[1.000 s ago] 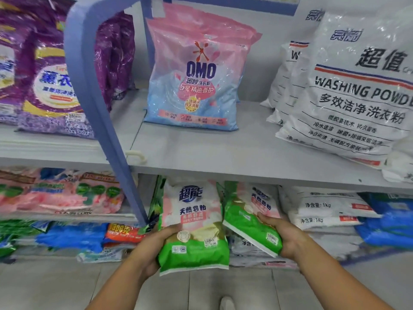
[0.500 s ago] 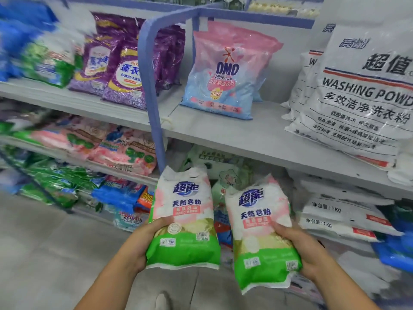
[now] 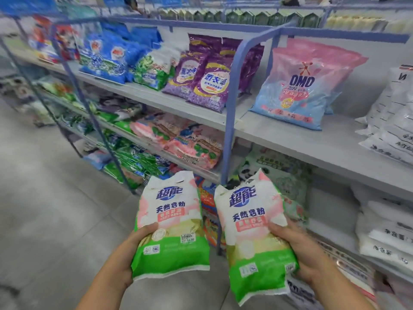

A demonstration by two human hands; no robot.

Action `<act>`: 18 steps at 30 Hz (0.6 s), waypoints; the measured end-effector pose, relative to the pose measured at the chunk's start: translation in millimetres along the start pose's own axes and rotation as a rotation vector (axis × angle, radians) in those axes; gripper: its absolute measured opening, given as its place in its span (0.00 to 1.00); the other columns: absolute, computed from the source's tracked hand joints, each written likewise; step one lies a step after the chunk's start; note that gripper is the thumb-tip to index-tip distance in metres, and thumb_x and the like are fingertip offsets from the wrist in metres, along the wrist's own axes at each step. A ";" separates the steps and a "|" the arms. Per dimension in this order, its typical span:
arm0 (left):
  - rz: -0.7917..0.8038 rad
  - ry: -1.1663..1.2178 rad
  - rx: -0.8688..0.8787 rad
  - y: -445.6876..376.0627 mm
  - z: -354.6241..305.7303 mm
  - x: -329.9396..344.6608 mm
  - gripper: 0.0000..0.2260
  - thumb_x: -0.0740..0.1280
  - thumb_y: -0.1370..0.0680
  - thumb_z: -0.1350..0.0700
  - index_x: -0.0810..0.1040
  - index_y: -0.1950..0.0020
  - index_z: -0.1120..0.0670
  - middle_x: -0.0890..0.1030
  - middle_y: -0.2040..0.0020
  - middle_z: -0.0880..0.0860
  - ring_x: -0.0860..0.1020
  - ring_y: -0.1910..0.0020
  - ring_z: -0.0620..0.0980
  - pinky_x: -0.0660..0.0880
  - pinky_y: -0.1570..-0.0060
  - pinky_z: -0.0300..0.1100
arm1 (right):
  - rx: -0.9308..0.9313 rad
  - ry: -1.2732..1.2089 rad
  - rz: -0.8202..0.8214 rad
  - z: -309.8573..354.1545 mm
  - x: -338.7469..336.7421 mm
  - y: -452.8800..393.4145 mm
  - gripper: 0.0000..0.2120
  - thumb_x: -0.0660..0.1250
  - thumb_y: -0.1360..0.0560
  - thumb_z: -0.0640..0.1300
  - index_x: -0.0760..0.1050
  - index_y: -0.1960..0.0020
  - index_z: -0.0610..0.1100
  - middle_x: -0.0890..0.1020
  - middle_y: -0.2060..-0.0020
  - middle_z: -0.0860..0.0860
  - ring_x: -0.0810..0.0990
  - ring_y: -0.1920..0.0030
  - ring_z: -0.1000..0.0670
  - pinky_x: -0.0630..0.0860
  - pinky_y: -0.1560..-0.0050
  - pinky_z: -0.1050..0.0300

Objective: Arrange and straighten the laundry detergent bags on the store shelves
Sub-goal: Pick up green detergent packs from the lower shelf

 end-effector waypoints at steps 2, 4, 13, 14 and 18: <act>-0.020 0.035 0.010 -4.7 -19.1 -21.8 0.21 0.72 0.29 0.57 0.79 0.37 0.61 0.84 0.46 0.66 0.86 0.60 0.63 0.81 0.56 0.64 | 0.000 -0.002 0.006 -5.3 28.9 -18.6 0.27 0.72 0.31 0.36 0.74 0.32 0.40 0.83 0.42 0.35 0.85 0.49 0.35 0.84 0.56 0.41; -0.036 0.049 0.016 -13.6 -41.5 -45.4 0.19 0.71 0.29 0.57 0.79 0.39 0.61 0.85 0.49 0.65 0.86 0.63 0.62 0.82 0.60 0.61 | 0.002 -0.001 -0.011 -14.7 54.3 -42.5 0.24 0.67 0.28 0.35 0.74 0.32 0.42 0.83 0.41 0.36 0.85 0.48 0.35 0.84 0.56 0.42; -0.043 0.048 0.040 -63.0 -159.0 -146.1 0.24 0.74 0.30 0.57 0.79 0.35 0.60 0.84 0.43 0.65 0.86 0.56 0.62 0.82 0.52 0.61 | 0.018 0.012 -0.032 -56.2 175.6 -149.0 0.40 0.83 0.38 0.42 0.73 0.29 0.43 0.81 0.38 0.36 0.81 0.41 0.32 0.80 0.46 0.36; -0.035 0.043 0.039 -67.5 -171.9 -152.7 0.24 0.74 0.30 0.57 0.79 0.35 0.60 0.84 0.43 0.65 0.86 0.56 0.62 0.83 0.53 0.61 | 0.025 -0.005 -0.033 -58.3 187.6 -157.7 0.34 0.78 0.33 0.41 0.73 0.29 0.42 0.81 0.38 0.36 0.82 0.42 0.32 0.80 0.47 0.36; -0.007 0.045 0.054 -90.5 -221.7 -173.3 0.20 0.72 0.28 0.58 0.79 0.37 0.61 0.85 0.45 0.65 0.86 0.59 0.62 0.84 0.59 0.59 | 0.037 -0.024 -0.046 -62.7 222.3 -200.6 0.25 0.68 0.26 0.39 0.72 0.29 0.41 0.81 0.39 0.36 0.83 0.44 0.33 0.81 0.48 0.35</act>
Point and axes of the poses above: each hand's wrist, its own y-axis away from the middle knuckle, its own x-axis out of the palm, z = x × y, the point moved 4 cm from there along -y, towards the middle knuckle
